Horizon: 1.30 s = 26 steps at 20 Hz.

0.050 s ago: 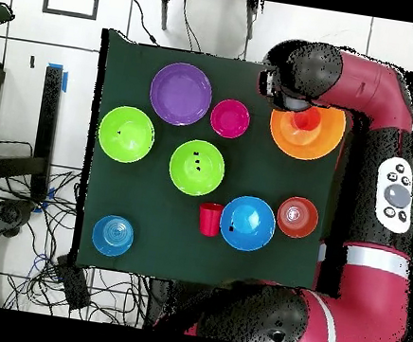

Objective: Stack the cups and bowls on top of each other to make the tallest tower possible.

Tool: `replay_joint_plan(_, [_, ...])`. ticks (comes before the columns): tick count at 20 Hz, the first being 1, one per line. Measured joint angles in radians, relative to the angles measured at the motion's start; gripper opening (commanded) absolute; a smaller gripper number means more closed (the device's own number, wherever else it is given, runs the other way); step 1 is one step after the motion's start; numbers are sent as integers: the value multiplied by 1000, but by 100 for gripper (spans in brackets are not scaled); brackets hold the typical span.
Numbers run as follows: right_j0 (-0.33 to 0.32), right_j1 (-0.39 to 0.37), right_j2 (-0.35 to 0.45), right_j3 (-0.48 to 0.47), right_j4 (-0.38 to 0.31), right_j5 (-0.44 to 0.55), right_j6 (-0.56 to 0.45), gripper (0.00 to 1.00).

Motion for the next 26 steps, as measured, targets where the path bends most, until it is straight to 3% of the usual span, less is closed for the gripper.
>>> replay_joint_plan(13, [7, 50, 0, -9, 0, 0, 0, 100])
replay_joint_plan(26, [7, 50, -1, -13, 21, 0, 0, 100])
